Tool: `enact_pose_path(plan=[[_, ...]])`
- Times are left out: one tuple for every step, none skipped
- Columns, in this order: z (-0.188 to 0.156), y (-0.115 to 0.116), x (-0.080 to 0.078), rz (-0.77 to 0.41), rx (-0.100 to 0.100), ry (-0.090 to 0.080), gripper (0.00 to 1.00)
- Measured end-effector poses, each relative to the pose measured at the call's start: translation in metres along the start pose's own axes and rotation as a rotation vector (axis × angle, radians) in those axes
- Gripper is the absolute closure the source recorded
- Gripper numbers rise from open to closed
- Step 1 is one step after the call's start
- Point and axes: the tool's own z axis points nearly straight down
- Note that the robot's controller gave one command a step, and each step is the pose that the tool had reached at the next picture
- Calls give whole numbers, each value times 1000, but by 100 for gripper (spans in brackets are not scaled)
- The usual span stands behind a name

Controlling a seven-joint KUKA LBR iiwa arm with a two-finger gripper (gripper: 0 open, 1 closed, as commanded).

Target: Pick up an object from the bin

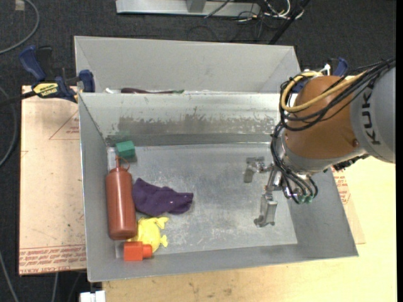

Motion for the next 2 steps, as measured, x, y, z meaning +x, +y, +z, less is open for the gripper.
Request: enact_pose_path(plan=[[-4,0,-1,-1,0,-7,0],[29,14,-43,-61,1,-15,0]])
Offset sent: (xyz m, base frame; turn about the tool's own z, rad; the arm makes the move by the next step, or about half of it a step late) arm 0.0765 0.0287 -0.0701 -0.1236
